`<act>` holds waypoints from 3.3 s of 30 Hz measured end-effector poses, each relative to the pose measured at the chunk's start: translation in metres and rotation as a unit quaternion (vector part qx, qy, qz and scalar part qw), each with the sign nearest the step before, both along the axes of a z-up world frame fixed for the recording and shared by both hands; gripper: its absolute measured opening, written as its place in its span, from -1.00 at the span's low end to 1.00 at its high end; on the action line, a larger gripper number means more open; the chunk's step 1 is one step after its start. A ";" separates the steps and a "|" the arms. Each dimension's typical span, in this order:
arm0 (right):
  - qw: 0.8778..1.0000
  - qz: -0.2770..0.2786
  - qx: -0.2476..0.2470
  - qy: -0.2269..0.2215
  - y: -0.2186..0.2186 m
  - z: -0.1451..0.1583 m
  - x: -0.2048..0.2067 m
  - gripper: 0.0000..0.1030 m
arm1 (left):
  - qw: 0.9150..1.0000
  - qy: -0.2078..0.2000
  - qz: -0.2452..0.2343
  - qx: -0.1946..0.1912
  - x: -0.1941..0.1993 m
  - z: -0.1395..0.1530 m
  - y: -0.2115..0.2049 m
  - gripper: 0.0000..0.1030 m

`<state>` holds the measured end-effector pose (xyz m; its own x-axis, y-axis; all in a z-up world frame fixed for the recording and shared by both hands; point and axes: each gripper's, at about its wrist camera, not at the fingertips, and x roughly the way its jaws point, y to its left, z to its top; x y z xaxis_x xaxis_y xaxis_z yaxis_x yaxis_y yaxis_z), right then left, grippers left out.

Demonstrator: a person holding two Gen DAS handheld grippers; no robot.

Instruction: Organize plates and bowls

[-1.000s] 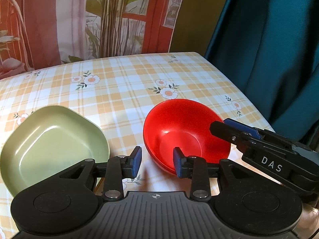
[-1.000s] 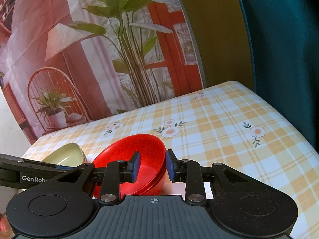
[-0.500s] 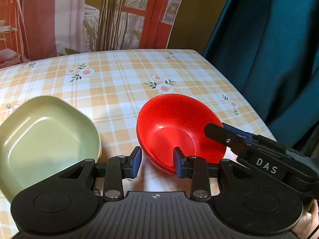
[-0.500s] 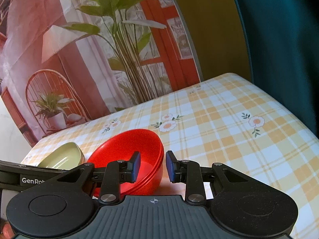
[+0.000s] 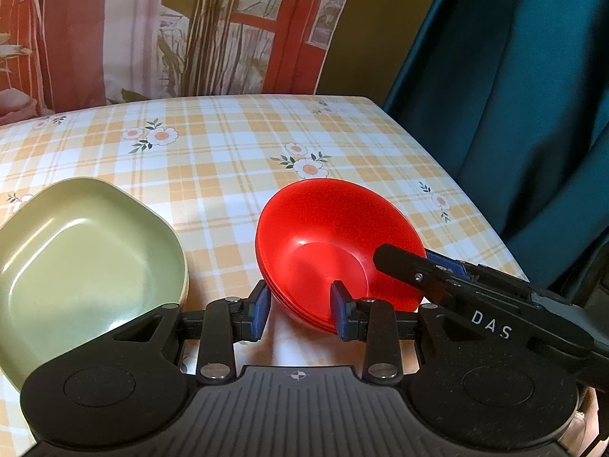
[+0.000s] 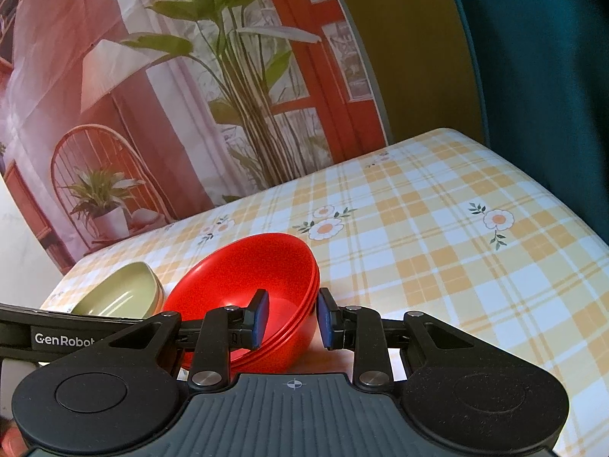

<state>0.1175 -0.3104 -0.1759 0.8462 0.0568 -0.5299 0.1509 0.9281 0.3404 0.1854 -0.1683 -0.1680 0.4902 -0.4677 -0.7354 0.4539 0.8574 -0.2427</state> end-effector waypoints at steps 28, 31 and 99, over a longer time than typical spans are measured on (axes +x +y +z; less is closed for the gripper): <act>0.999 0.035 -0.028 -0.003 0.045 0.042 0.002 -0.49 | 0.998 -0.051 0.024 -0.009 -0.028 0.047 0.040 -0.31; 0.999 0.046 -0.030 -0.003 0.054 0.048 0.009 -0.49 | 0.998 -0.059 0.029 -0.011 -0.029 0.054 0.050 -0.31; 0.986 0.103 -0.119 0.052 0.158 0.054 0.049 0.34 | 0.991 -0.071 0.116 0.012 -0.031 0.060 0.159 0.34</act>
<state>0.1667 -0.1522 -0.1217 0.7698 0.0845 -0.6327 -0.0263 0.9945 0.1009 0.1548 -0.0089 -0.1080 0.6819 -0.3144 -0.6604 0.2731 0.9471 -0.1688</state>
